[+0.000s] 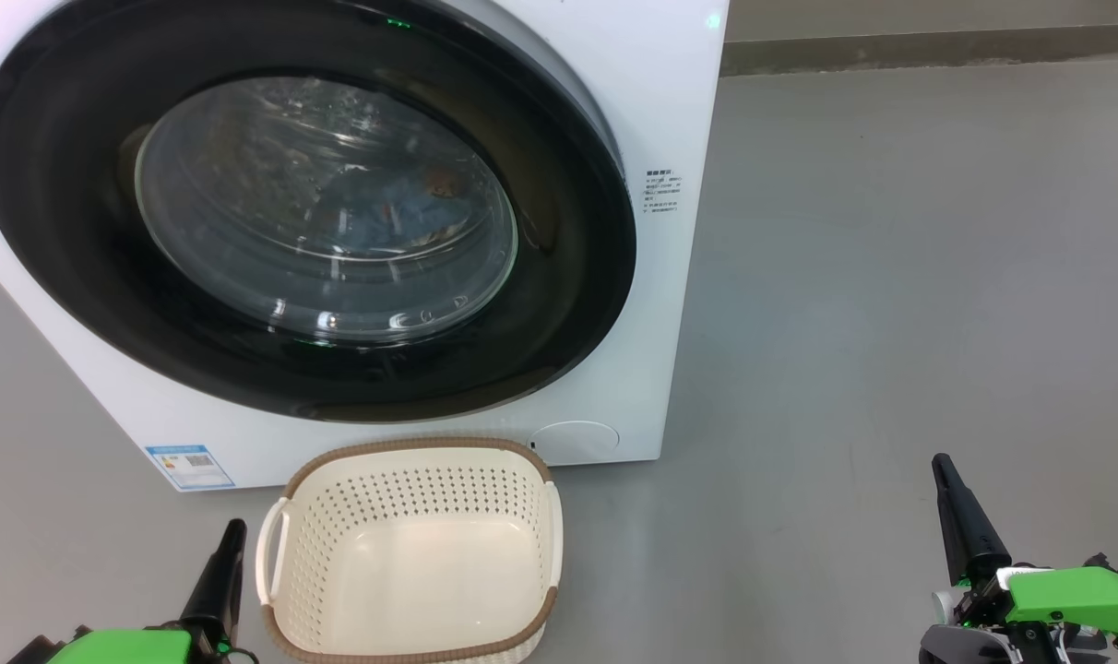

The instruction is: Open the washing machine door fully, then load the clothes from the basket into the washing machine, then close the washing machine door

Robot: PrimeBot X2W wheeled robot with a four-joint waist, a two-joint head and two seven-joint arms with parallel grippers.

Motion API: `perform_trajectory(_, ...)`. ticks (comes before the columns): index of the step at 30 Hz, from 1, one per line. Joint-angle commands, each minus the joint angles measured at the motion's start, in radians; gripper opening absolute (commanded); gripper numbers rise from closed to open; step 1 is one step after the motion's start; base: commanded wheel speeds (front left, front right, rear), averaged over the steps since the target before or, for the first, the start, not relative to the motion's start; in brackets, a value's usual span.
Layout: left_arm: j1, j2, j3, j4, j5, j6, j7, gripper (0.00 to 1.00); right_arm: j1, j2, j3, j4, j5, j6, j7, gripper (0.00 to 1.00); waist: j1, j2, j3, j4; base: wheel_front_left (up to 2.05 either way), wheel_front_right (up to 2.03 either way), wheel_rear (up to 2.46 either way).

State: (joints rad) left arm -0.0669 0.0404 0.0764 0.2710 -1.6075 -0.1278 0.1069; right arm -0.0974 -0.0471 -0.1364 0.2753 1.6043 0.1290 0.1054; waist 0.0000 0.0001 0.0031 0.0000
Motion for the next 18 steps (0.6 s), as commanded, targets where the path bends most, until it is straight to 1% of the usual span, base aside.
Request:
perform_trajectory(1, -0.041, 0.012, 0.036, -0.026, -0.002, -0.003, 0.005, 0.0, -0.011, -0.003, 0.023, -0.031, 0.004, 0.002, 0.008, 0.0, 0.0, -0.0001, 0.0, 0.0, 0.0, 0.0, 0.0)
perform_trajectory(18, -0.041, 0.011, 0.037, -0.026, -0.002, -0.003, 0.006, 0.0, -0.011, -0.003, 0.023, -0.031, 0.004, 0.002, 0.008, 0.0, 0.0, -0.0001, 0.0, 0.0, 0.0, 0.0, 0.0)
